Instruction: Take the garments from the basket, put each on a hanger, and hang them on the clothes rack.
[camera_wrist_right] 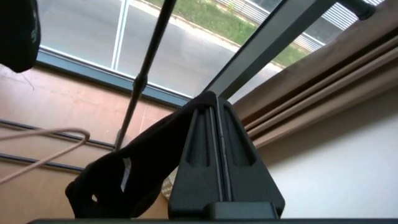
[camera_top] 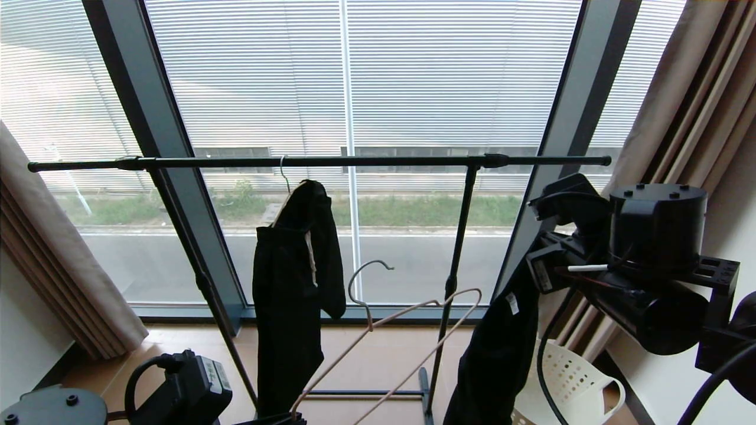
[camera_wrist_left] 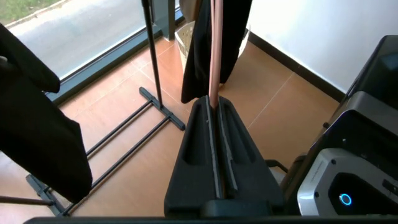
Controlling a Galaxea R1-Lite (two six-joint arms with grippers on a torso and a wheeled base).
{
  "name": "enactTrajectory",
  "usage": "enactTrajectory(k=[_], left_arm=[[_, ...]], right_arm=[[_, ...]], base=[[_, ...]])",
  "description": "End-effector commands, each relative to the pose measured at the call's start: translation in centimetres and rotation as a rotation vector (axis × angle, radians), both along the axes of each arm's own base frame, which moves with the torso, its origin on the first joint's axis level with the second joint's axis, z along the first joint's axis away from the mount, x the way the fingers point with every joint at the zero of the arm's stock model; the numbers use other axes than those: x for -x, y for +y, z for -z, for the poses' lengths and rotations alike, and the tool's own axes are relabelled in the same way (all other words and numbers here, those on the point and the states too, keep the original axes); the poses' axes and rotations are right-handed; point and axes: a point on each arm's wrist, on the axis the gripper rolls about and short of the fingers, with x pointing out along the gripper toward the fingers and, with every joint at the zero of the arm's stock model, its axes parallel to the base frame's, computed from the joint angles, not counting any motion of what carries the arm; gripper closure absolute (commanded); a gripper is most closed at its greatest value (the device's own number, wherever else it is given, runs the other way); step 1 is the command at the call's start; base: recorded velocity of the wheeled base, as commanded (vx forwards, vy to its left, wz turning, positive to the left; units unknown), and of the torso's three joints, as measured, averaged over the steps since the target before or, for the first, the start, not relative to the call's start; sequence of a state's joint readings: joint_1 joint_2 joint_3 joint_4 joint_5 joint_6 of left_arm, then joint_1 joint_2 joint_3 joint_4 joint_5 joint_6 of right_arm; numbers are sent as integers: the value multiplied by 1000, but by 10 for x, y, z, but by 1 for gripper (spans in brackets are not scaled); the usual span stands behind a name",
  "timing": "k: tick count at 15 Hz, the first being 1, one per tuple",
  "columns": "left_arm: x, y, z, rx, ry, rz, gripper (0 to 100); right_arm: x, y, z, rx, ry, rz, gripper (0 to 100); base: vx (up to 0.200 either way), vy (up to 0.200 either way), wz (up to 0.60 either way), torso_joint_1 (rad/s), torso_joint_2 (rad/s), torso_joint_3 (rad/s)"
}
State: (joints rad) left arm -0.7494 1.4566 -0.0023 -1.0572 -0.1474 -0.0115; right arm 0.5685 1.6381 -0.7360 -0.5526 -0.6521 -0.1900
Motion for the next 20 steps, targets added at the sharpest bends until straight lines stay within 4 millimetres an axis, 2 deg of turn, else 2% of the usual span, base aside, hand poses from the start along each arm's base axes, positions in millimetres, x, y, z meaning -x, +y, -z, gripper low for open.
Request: enactTrajectory(k=[1,3,10,15,20], left_arm=[[1,-3,0,3,-3,19,100],[1,-8,0,10,-9,42,100],[-15,-24,8,34,-71,50,100],[-15,-24,8,38,-77,50,100],[-16,-24,7,42,-82,49,100]], right_arm=[[-5,3,5,0,-7,6,100],[-9,5,9,1,-18,25,100],[-7,7,8,-3,-22,16,100],[-8,12,13,4,-9,1,100],[1,25,14,-6,-6,-48,100]], base=[[0,0,0,0,0,0],[0,0,0,0,0,0],[0,0,0,0,0,0],[0,0,0,0,0,0],[0,0,0,0,0,0]])
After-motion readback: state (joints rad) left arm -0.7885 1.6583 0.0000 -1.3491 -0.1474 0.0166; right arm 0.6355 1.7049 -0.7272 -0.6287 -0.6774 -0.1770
